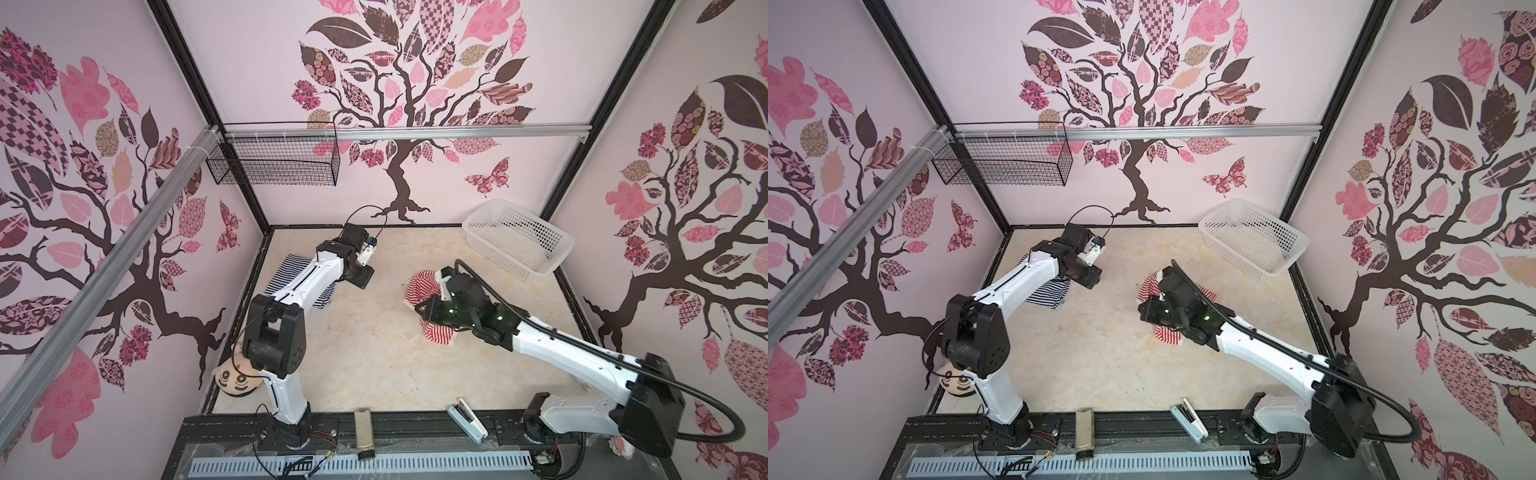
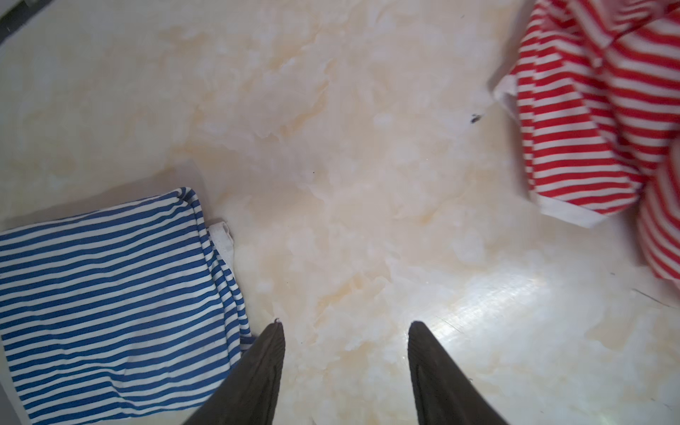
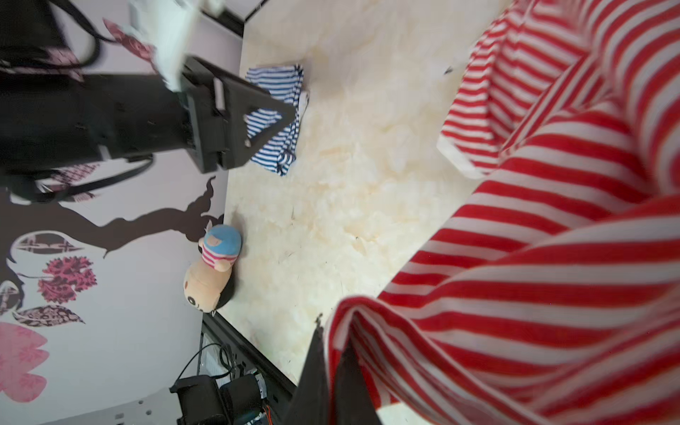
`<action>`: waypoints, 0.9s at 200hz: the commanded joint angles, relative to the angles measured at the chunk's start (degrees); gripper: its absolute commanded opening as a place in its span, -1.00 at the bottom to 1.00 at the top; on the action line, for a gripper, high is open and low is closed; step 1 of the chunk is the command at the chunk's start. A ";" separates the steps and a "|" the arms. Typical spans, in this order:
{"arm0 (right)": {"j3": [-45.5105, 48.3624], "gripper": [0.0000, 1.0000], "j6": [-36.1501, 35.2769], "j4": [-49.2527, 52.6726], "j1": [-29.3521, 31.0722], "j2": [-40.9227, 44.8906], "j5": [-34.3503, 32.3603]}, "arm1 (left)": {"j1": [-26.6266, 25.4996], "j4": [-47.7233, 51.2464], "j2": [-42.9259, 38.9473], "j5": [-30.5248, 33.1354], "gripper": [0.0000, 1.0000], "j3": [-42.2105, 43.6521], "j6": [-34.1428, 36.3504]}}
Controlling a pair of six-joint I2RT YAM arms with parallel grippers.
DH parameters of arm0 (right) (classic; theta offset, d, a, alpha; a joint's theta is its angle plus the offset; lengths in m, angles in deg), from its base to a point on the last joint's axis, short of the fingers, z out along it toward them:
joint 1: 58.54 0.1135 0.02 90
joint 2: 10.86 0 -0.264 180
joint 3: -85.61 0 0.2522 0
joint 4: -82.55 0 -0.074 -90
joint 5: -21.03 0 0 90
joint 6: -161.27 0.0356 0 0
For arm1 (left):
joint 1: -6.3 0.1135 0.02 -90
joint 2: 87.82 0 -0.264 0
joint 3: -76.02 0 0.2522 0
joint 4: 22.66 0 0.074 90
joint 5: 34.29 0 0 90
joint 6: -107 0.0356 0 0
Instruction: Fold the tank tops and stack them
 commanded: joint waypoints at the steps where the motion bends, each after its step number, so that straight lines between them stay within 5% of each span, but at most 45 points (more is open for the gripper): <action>1: -3.83 -1.00 1.36 -5.39 0.98 -6.17 1.42 | -0.80 0.21 -4.16 -2.35 0.16 3.33 0.11; 17: -4.45 -0.98 1.37 -7.50 0.98 -8.40 2.69 | -0.80 -0.44 -6.89 -1.88 0.17 5.36 0.27; 37: -6.55 -0.08 -0.91 -4.11 0.98 -8.29 1.97 | -0.80 -1.29 -9.67 -2.99 0.18 8.04 0.97; 69: -6.03 0.47 -4.51 3.27 0.81 0.46 -5.05 | -1.47 0.06 -13.53 -9.78 0.19 12.29 2.14; 101: -3.10 0.43 -6.94 11.30 -4.03 9.85 -10.71 | -8.17 -2.51 -18.27 -10.02 0.19 19.54 4.38; 141: 4.44 0.20 -10.10 12.24 -26.05 15.77 1.31 | -16.35 -4.54 -17.31 -10.44 0.20 24.25 6.17; 180: 7.34 0.25 -12.37 10.89 -33.97 13.29 4.54 | -19.32 -7.83 -10.67 -9.91 0.20 23.89 5.42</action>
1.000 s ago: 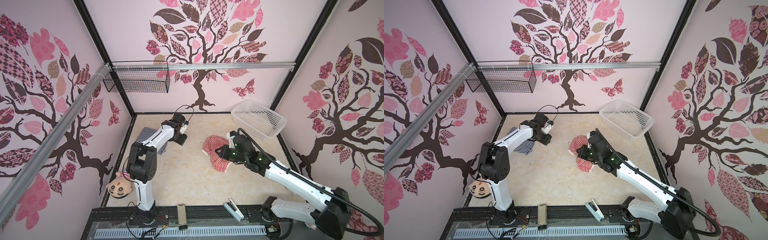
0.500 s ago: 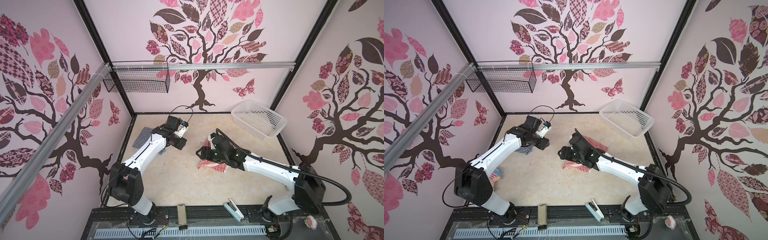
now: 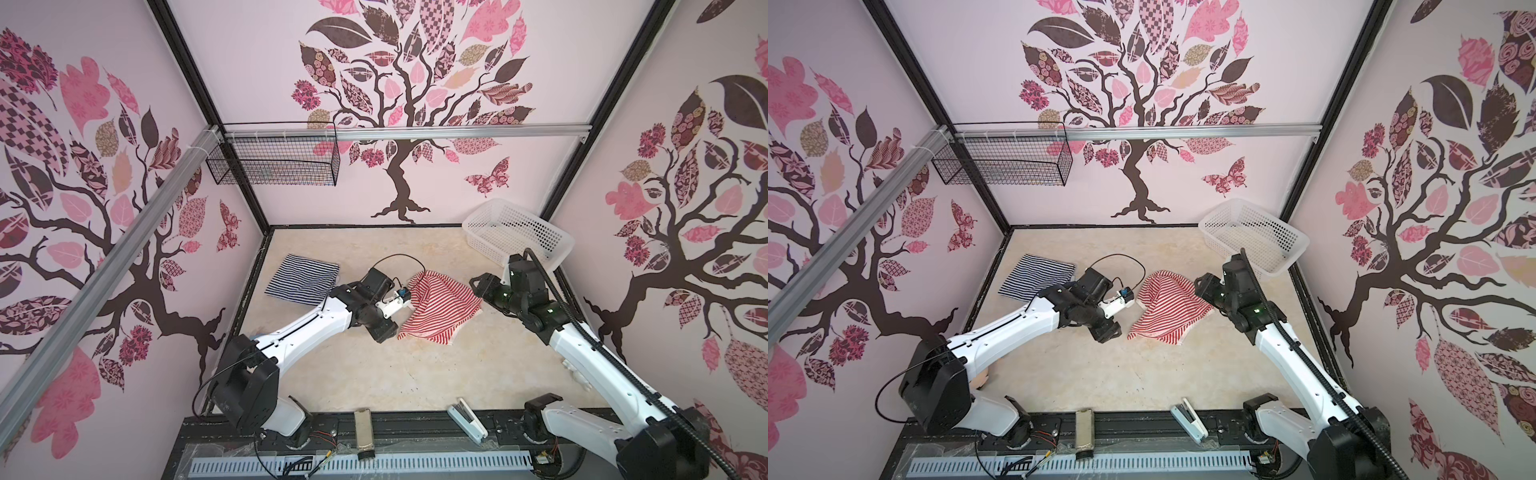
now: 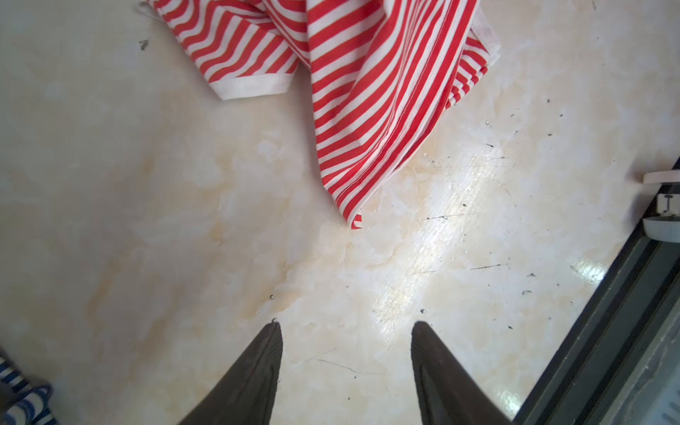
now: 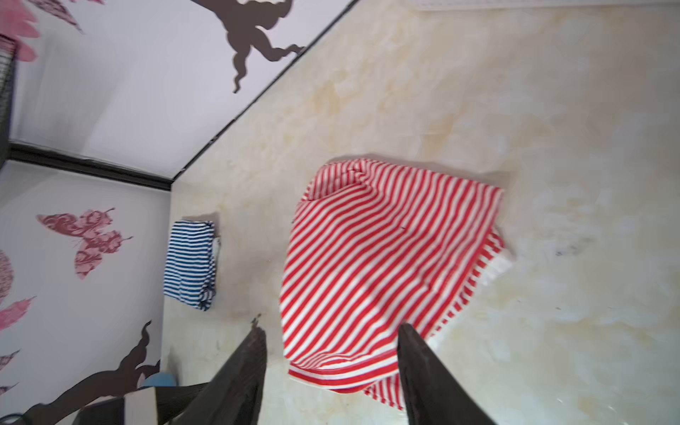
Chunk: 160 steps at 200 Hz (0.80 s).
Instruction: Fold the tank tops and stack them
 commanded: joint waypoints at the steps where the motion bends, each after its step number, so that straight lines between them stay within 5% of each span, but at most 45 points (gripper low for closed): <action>1: 0.61 0.26 -2.76 0.56 -2.53 -1.94 4.18 | -0.87 -3.47 3.46 -0.37 0.20 0.54 0.36; 29: 1.50 0.41 -3.41 -2.34 -6.28 -6.31 6.07 | -1.18 -4.26 7.95 -1.83 0.21 -1.27 -0.09; 103: 1.89 0.40 -3.16 -7.60 -11.59 -13.82 9.91 | -1.41 -6.84 12.92 -3.94 0.21 -2.17 -1.26; 160: 2.07 0.04 -3.57 -8.81 -14.28 -14.99 10.80 | -1.48 -6.82 17.68 -3.40 0.08 -4.95 -1.27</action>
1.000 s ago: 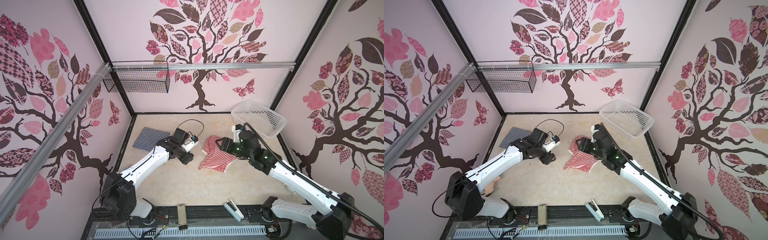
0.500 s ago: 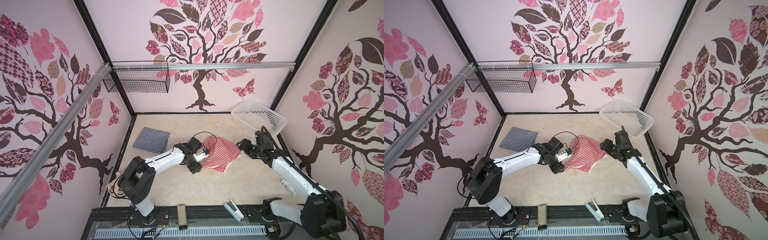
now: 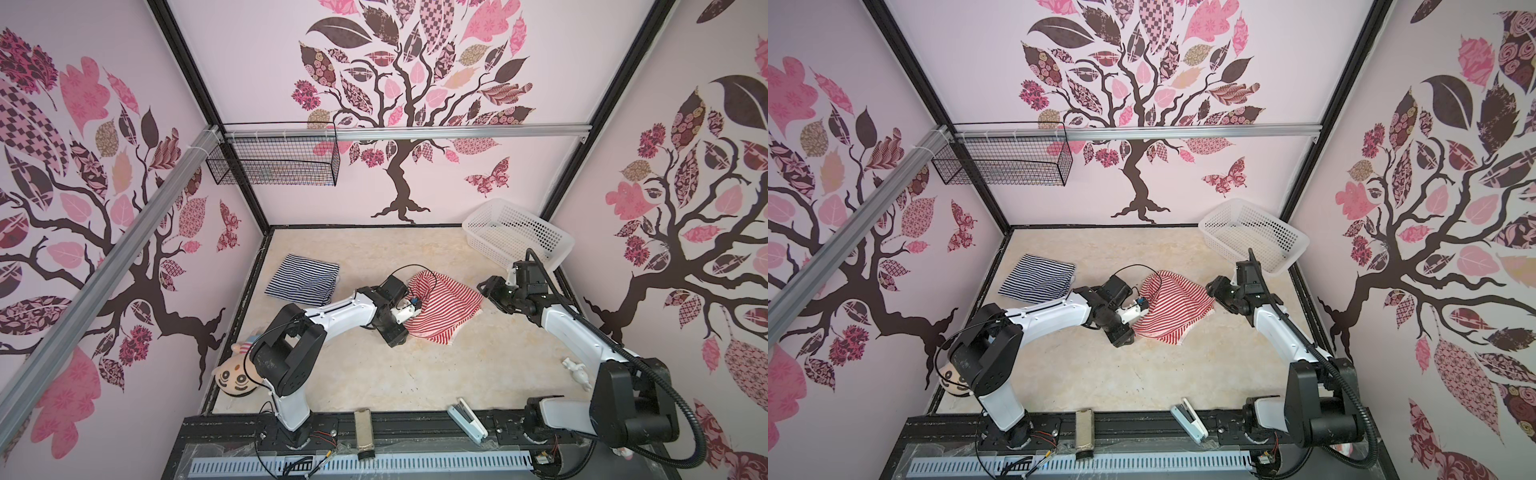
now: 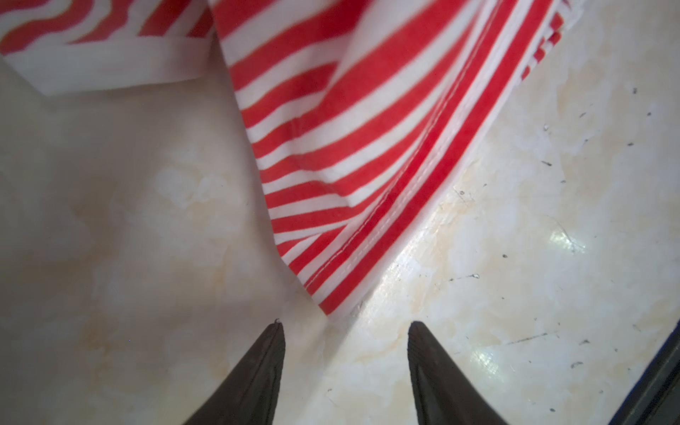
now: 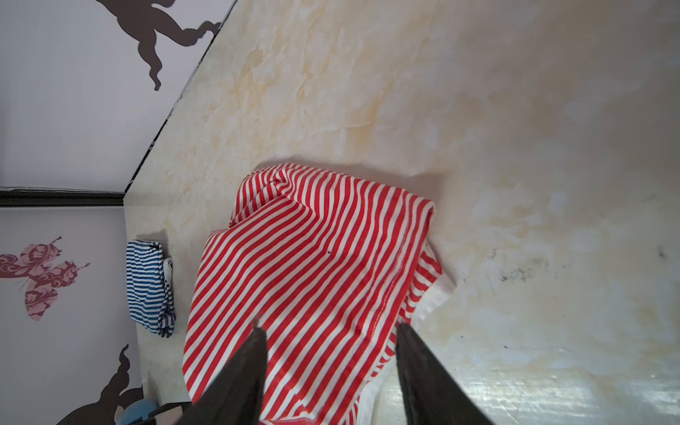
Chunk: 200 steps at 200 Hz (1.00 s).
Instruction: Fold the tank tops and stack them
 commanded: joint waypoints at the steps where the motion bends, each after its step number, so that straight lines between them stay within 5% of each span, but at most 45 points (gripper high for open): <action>1: 0.06 0.04 -0.78 -0.95 -2.02 -1.59 1.08 | -0.35 -0.46 2.58 -0.43 0.08 -2.67 -0.25; 30: -1.46 0.21 -1.73 -1.43 -4.12 -4.48 3.16 | -0.30 -0.47 4.37 2.27 -0.03 -3.85 -0.58; 65: -3.07 0.32 -2.75 -2.82 -4.59 -10.35 3.93 | -0.36 -0.14 4.90 3.85 -0.64 -4.45 -0.20; 93: -4.89 0.30 -2.57 -4.90 -4.68 -16.03 5.27 | -0.34 0.01 3.50 5.46 -0.89 -3.97 -0.01; 200: -7.26 0.14 -2.02 -5.89 -4.76 -25.46 7.19 | -0.29 0.43 0.24 7.64 -1.00 -2.67 0.47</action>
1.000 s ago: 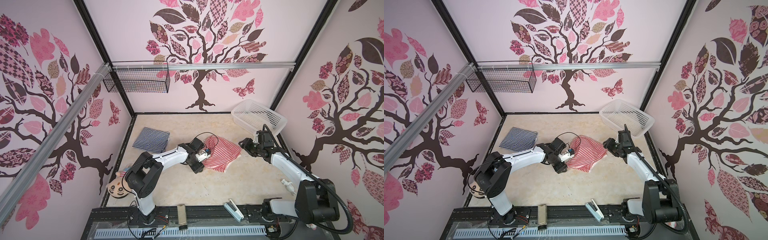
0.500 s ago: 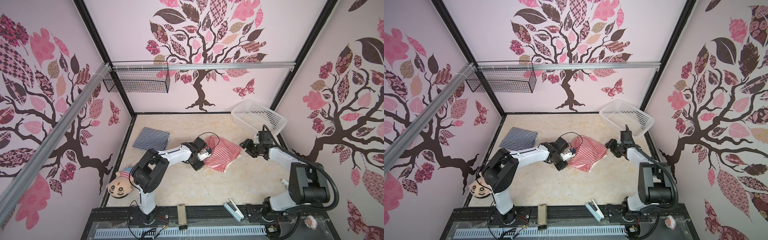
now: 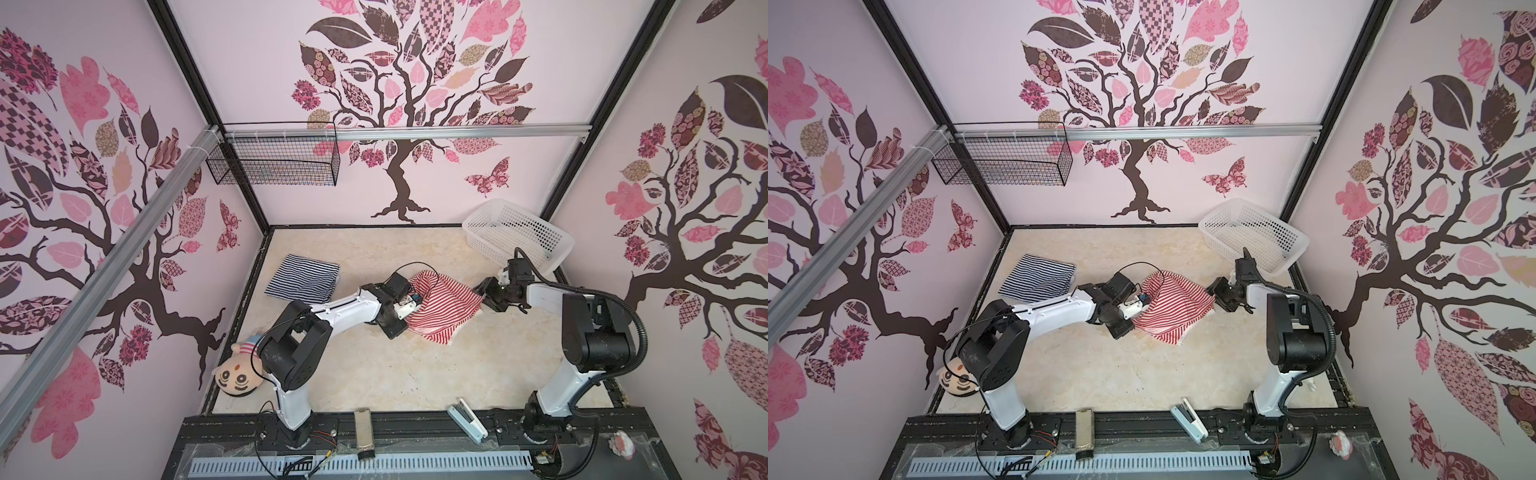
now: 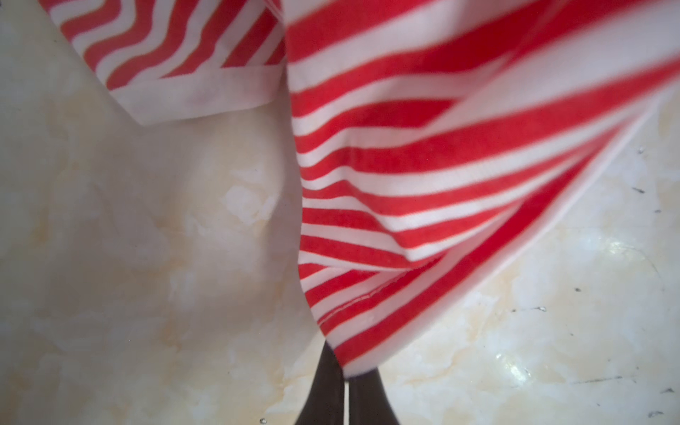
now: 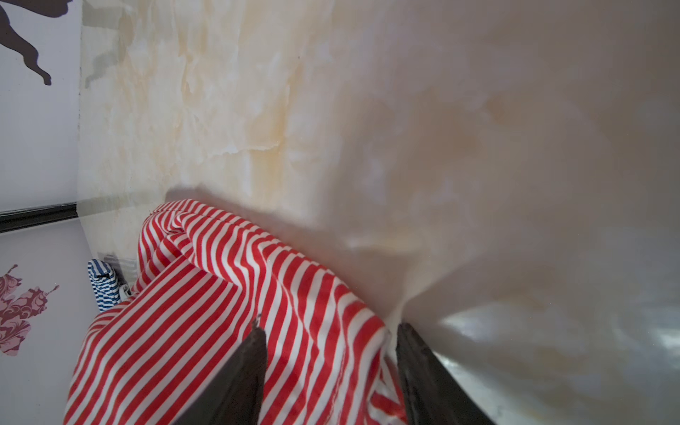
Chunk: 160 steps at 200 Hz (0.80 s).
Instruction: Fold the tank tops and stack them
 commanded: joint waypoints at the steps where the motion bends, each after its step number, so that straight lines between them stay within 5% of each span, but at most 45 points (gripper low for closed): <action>1: 0.01 0.14 -0.10 -0.35 -0.13 -0.20 -0.12 | -0.12 0.11 -1.49 0.49 -1.00 -0.04 0.34; 16: 0.18 0.06 -0.05 -0.69 -0.11 -0.70 0.12 | -0.16 0.07 -1.50 0.49 -1.00 -0.31 0.31; 47: 0.15 -0.47 0.41 -2.72 -0.17 -2.13 1.47 | -0.10 -0.03 -2.07 1.46 -1.00 -0.39 0.07; 66: -0.35 -0.99 0.60 -2.94 -0.17 -1.36 2.48 | 0.17 -0.05 -2.94 3.39 -1.00 -0.24 0.57; 160: -16.34 -1.00 2.99 13.92 1.83 27.87 6.07 | 9.77 7.96 -24.54 19.75 -1.00 -10.87 9.30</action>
